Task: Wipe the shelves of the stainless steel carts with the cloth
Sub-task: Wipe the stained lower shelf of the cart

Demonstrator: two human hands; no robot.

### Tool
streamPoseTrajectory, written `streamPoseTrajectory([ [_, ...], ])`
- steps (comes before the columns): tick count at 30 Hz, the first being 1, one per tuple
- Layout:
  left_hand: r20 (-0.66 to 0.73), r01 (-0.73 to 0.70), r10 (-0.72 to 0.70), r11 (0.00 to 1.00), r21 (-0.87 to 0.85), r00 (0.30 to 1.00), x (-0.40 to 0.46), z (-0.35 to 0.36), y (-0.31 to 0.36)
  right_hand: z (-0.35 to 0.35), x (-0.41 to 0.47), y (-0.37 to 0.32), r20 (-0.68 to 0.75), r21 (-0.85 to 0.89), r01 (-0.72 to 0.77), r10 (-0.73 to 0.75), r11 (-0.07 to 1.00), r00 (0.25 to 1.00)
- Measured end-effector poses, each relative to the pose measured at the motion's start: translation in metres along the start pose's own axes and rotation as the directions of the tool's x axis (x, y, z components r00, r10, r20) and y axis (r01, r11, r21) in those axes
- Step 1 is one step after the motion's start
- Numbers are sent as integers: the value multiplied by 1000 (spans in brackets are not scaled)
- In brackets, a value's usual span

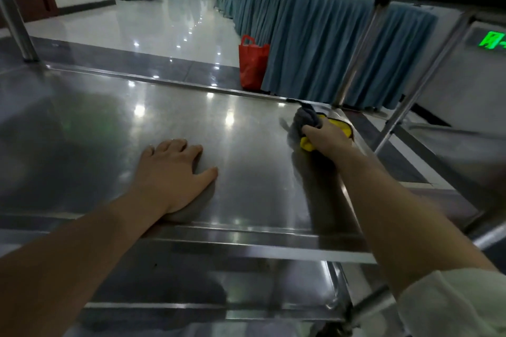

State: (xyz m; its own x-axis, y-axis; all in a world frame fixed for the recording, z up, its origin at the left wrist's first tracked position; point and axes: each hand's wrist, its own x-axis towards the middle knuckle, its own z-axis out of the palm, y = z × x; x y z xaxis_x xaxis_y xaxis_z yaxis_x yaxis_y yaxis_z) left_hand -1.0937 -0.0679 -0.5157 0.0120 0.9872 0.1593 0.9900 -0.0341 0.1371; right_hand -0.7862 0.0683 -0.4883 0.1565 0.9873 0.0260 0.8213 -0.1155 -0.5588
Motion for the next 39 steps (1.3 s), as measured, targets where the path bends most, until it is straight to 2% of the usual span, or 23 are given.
streamPoseTrajectory([
  [6, -13, -26, 26, 999, 28, 1000, 2, 2, -3, 9, -63, -12, 67, -26, 168, -166, 985, 984],
  [8, -5, -24, 24, 999, 24, 1000, 2, 1, -3, 10, -93, -17, 122, -11, 192, -190, 981, 974],
  [11, -8, -30, 30, 999, 23, 1000, 3, 2, -3, 13, -135, -23, 117, 33, 236, -238, 971, 964],
  [16, -13, -58, 59, 998, 25, 998, 2, 3, -4, 17, -189, -26, 44, 31, 305, -306, 952, 951],
  [24, 32, -73, 73, 997, -22, 997, 2, -1, -5, 20, -234, -40, -176, -68, 255, -263, 965, 949],
  [27, 40, -73, 75, 996, -42, 996, 2, -1, -5, 25, -256, -46, -227, -53, 266, -271, 962, 935],
  [29, 48, -97, 102, 990, -101, 994, 2, -4, -6, 27, -273, -51, -243, -31, 299, -298, 954, 923],
  [31, 38, -137, 154, 946, -293, 987, -3, -10, -10, 28, -294, -56, -244, -5, 331, -322, 944, 915],
  [33, 10, -183, 214, 856, -484, 977, -11, -18, -15, 26, -316, -57, -221, -30, 369, -366, 929, 904],
  [39, -22, -377, 448, 725, -576, 894, -83, -45, -49, 31, -377, -55, -164, -144, 424, -444, 894, 881],
])
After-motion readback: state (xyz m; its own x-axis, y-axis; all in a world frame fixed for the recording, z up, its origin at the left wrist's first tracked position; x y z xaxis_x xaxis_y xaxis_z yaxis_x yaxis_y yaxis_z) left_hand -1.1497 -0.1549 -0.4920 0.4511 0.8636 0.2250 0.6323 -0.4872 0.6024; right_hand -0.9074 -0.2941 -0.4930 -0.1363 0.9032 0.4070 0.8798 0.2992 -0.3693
